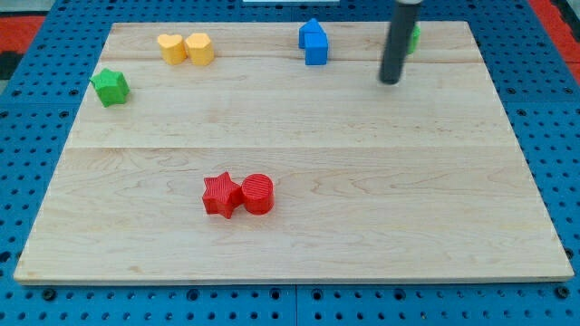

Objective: Move the green star closer to the green circle

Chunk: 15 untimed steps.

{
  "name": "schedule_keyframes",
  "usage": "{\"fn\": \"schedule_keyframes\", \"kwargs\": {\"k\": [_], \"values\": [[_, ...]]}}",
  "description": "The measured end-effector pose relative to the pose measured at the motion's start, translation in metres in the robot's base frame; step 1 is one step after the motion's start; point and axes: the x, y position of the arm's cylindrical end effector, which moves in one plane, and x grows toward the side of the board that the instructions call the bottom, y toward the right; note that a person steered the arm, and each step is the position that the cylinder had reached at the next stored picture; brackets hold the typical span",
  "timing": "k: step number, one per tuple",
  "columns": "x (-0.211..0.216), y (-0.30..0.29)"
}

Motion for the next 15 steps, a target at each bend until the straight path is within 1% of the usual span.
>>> {"fn": "schedule_keyframes", "kwargs": {"k": [2,3,4,5,7,9,10,12,13,15], "values": [[0.056,-0.196],[0.096,-0.284],[0.109,-0.406],[0.109,-0.406],[0.090,-0.407],[-0.004,-0.406],[-0.012,-0.388],[0.028,-0.358],[0.036,-0.328],[0.021,-0.254]]}}
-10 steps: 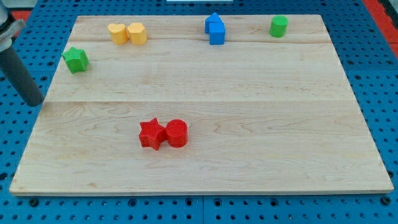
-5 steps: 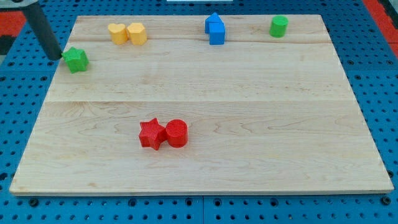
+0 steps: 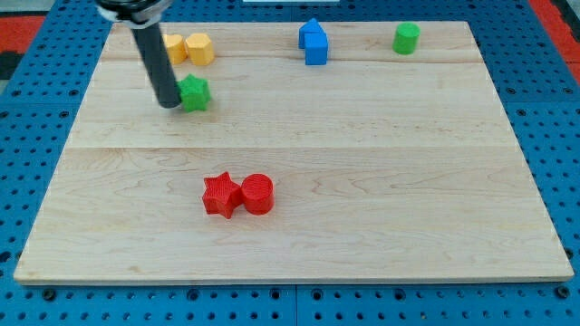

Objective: Move the green star closer to the green circle

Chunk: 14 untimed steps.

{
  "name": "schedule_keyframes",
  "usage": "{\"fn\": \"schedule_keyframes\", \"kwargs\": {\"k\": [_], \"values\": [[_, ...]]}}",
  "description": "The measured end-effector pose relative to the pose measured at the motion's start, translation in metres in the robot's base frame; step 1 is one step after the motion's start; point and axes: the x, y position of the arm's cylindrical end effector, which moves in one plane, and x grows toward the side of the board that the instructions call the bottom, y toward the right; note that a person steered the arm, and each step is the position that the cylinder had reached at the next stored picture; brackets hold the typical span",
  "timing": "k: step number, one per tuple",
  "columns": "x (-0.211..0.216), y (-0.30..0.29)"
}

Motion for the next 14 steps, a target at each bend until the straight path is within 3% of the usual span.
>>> {"fn": "schedule_keyframes", "kwargs": {"k": [3,7,9,11,14], "values": [[-0.069,0.066],[-0.045,0.117],[0.000,0.122],[-0.047,0.155],[-0.048,0.211]]}}
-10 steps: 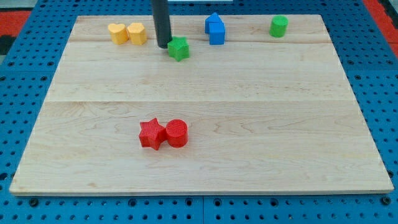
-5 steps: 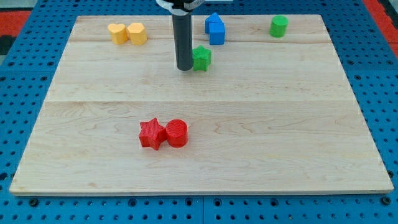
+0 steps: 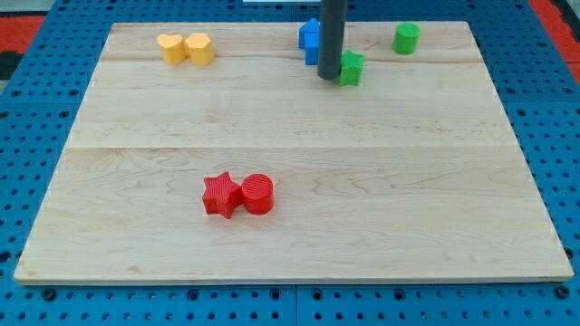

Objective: Move the green star closer to the green circle

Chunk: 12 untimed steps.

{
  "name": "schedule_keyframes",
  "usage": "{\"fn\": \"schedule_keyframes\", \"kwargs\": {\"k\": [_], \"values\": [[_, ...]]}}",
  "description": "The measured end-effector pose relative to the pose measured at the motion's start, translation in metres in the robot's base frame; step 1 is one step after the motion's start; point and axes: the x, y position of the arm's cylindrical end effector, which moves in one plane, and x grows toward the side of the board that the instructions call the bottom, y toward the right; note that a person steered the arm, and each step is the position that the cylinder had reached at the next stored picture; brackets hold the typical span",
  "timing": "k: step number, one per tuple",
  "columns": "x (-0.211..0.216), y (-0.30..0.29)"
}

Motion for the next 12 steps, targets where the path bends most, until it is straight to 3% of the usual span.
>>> {"fn": "schedule_keyframes", "kwargs": {"k": [2,5,8,11,12], "values": [[0.022,0.023],[-0.027,0.059],[-0.022,-0.004],[-0.069,0.075],[-0.064,0.080]]}}
